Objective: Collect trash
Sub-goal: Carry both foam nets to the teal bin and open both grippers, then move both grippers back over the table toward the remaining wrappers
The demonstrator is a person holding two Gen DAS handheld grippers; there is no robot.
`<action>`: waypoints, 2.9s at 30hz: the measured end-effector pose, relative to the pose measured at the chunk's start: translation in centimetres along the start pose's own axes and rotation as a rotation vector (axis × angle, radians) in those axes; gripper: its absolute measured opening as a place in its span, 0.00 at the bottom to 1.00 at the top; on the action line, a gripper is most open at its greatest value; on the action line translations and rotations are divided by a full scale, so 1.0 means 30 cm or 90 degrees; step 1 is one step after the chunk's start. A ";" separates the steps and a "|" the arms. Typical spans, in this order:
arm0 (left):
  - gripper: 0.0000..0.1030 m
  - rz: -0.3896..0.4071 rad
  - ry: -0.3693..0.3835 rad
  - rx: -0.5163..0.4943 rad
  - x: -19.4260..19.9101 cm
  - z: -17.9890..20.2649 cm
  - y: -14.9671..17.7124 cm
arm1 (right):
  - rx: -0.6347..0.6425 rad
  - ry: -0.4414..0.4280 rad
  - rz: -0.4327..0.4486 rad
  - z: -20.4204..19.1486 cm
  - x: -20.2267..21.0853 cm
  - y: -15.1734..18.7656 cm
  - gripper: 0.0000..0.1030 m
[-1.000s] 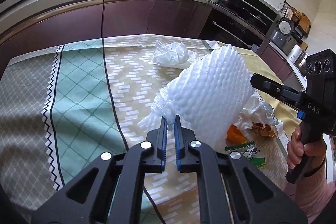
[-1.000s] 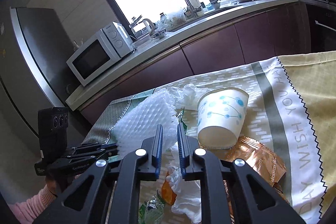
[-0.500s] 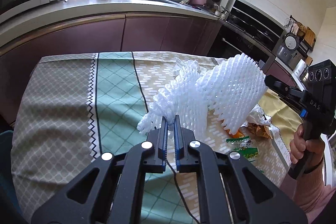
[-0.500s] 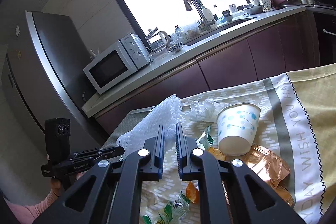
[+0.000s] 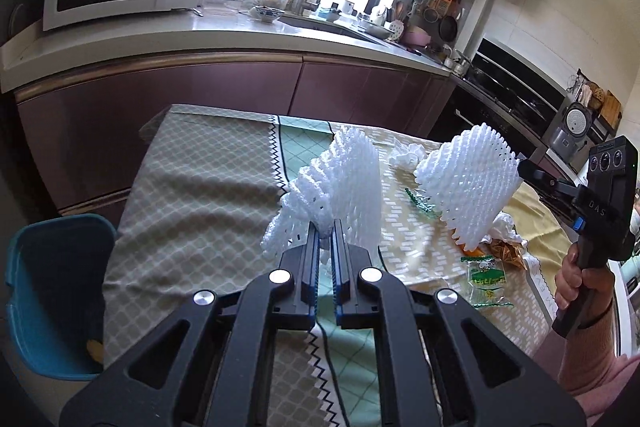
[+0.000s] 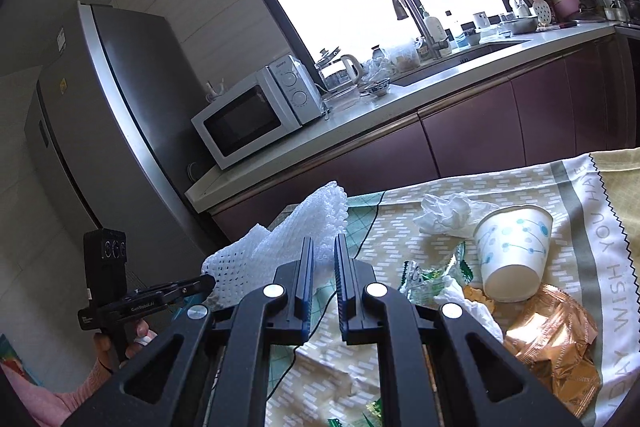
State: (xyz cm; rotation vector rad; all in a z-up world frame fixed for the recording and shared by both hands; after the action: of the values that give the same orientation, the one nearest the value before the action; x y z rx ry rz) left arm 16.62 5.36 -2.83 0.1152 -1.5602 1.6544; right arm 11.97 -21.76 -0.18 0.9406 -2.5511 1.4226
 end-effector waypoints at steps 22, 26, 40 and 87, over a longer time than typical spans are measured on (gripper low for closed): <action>0.06 0.029 -0.224 0.090 0.416 -0.485 0.119 | 0.082 -0.133 -0.118 -0.390 -0.371 0.082 0.09; 0.06 0.008 -0.251 0.114 0.428 -0.578 0.173 | 0.103 -0.150 -0.142 -0.482 -0.461 0.114 0.09; 0.06 -0.077 -0.287 0.165 0.308 -0.764 0.314 | 0.175 -0.128 -0.236 -0.652 -0.783 0.256 0.09; 0.27 -0.031 -0.234 0.076 0.140 -0.506 0.219 | 0.158 -0.102 -0.293 -0.548 -0.698 0.359 0.30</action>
State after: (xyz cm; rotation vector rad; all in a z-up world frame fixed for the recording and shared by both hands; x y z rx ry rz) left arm 16.91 21.31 -8.88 0.5433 -1.7070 1.7578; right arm 19.41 5.33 -6.10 1.6105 -2.0768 1.5813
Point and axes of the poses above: each gripper's, at about its wrist camera, not at the fingertips, and x roughly against the way its jaws point, z to its right, y to its underside, the point moved 2 cm from there along -x, roughly the way its jaws point, and after that the axes turned 7 degrees about -x, right-handed, at the moved point
